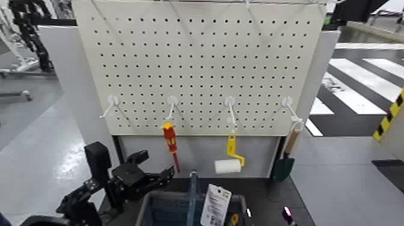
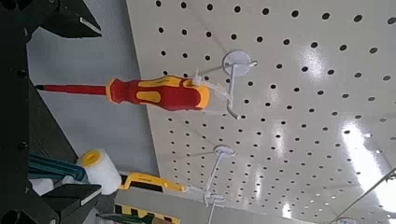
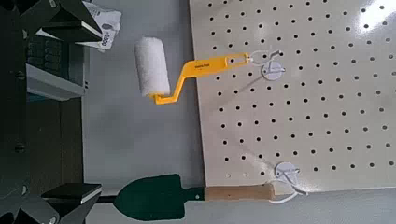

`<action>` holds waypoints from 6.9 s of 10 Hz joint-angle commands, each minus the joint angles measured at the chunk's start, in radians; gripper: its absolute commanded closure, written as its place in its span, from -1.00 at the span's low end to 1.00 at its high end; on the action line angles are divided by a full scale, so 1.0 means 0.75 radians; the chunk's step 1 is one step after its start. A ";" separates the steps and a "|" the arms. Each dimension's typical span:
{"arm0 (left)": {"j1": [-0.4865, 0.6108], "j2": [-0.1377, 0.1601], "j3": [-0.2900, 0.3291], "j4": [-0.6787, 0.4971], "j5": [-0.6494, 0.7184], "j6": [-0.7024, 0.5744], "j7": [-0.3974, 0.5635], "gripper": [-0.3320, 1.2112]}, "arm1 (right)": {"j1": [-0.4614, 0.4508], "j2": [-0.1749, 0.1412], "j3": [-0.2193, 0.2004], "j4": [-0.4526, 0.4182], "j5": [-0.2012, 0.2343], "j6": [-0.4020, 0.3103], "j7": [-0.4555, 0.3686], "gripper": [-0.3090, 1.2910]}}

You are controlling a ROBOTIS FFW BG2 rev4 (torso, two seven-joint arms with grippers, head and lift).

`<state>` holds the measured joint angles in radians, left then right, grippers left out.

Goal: Put the red screwdriver into the crate.

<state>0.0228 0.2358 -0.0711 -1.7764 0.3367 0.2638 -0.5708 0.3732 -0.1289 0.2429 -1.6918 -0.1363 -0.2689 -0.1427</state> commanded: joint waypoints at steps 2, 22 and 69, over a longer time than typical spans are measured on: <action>-0.088 0.040 0.005 0.078 0.011 0.022 -0.090 -0.42 | -0.005 -0.002 0.005 0.008 -0.002 -0.008 0.000 -0.41; -0.472 0.170 -0.237 0.421 0.087 -0.002 -0.286 0.98 | -0.019 -0.004 0.018 0.020 -0.029 -0.014 0.002 -0.41; 0.203 -0.044 0.121 -0.098 -0.052 -0.076 0.076 -0.44 | -0.013 -0.002 0.009 0.016 -0.021 -0.022 0.010 -0.41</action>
<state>0.1600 0.2070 0.0257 -1.8466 0.3102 0.2431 -0.5135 0.3636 -0.1303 0.2513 -1.6800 -0.1565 -0.2818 -0.1348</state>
